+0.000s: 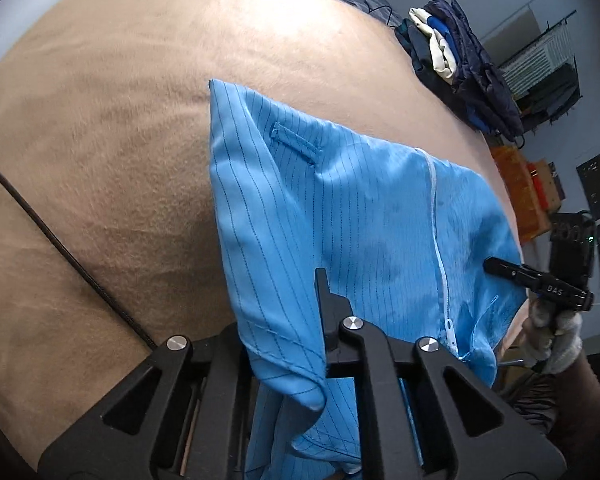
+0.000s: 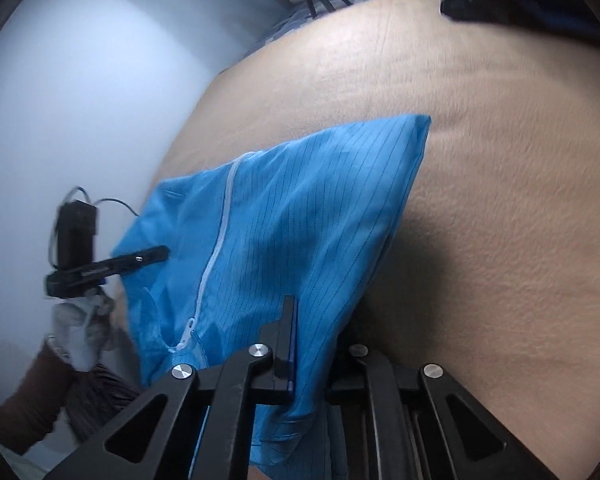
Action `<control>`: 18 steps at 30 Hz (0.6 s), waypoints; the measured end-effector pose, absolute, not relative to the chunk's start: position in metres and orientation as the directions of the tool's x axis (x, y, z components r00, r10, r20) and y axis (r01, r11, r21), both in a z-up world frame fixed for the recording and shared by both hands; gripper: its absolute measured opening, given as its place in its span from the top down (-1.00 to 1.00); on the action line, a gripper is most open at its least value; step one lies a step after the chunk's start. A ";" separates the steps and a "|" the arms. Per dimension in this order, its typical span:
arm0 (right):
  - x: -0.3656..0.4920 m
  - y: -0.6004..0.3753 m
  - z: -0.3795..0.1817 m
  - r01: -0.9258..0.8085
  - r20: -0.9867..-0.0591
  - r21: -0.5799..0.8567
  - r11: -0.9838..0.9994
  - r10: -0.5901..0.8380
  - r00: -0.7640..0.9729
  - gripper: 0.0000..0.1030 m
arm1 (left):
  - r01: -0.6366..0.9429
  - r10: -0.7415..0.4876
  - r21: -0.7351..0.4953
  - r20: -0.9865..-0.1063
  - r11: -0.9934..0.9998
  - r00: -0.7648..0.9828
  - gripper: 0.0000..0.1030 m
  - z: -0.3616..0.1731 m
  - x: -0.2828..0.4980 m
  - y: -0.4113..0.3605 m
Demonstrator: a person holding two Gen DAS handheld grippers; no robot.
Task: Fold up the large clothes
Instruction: 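Lift the folded jacket with both tools and carry it toward the clothes stack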
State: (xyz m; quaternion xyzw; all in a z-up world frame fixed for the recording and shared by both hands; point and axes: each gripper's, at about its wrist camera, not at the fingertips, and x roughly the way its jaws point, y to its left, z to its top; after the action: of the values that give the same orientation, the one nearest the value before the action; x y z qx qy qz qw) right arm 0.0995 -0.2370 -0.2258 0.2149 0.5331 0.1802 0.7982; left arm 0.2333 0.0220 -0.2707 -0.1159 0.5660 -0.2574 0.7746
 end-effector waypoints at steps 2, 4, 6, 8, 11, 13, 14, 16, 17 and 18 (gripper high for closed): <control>0.096 -0.227 -0.215 -0.068 -0.800 0.475 0.877 0.463 0.381 0.89 | 0.285 -0.516 -0.447 -0.820 0.848 0.249 0.90 -0.264 0.230 0.018; 0.094 -0.222 -0.207 -0.077 -0.811 0.441 0.894 0.434 0.393 0.90 | 0.309 -0.510 -0.427 -0.816 0.850 0.273 0.91 -0.255 0.225 0.014; 0.091 -0.217 -0.198 -0.088 -0.818 0.408 0.909 0.407 0.406 0.91 | 0.335 -0.513 -0.417 -0.809 0.845 0.287 0.91 -0.247 0.220 0.010; 0.089 -0.214 -0.189 -0.093 -0.819 0.388 0.917 0.389 0.421 0.92 | 0.358 -0.519 -0.410 -0.800 0.839 0.300 0.92 -0.238 0.217 0.004; 0.086 -0.220 -0.178 -0.101 -0.824 0.350 0.931 0.357 0.439 0.93 | 0.386 -0.532 -0.408 -0.789 0.828 0.308 0.92 -0.228 0.215 -0.006; 0.083 -0.223 -0.171 -0.110 -0.834 0.306 0.946 0.322 0.448 0.93 | 0.402 -0.536 -0.402 -0.786 0.822 0.310 0.92 -0.224 0.214 -0.010; 0.082 -0.225 -0.168 -0.106 -0.836 0.292 0.950 0.308 0.454 0.93 | 0.411 -0.536 -0.397 -0.785 0.821 0.312 0.92 -0.222 0.214 -0.016; 0.081 -0.230 -0.163 -0.095 -0.837 0.279 0.955 0.291 0.463 0.93 | 0.427 -0.541 -0.393 -0.780 0.814 0.314 0.92 -0.218 0.213 -0.025; 0.080 -0.233 -0.158 -0.093 -0.837 0.266 0.960 0.278 0.471 0.93 | 0.435 -0.546 -0.393 -0.777 0.810 0.314 0.92 -0.216 0.212 -0.030; 0.077 -0.235 -0.155 -0.092 -0.838 0.252 0.963 0.265 0.477 0.93 | 0.448 -0.551 -0.391 -0.771 0.804 0.318 0.92 -0.213 0.212 -0.036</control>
State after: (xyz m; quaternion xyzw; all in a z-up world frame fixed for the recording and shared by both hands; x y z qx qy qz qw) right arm 0.0770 -0.2351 -0.1551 0.0862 0.5005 0.1045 0.8551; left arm 0.2117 -0.0362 -0.2129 -0.0522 0.4961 -0.3084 0.8100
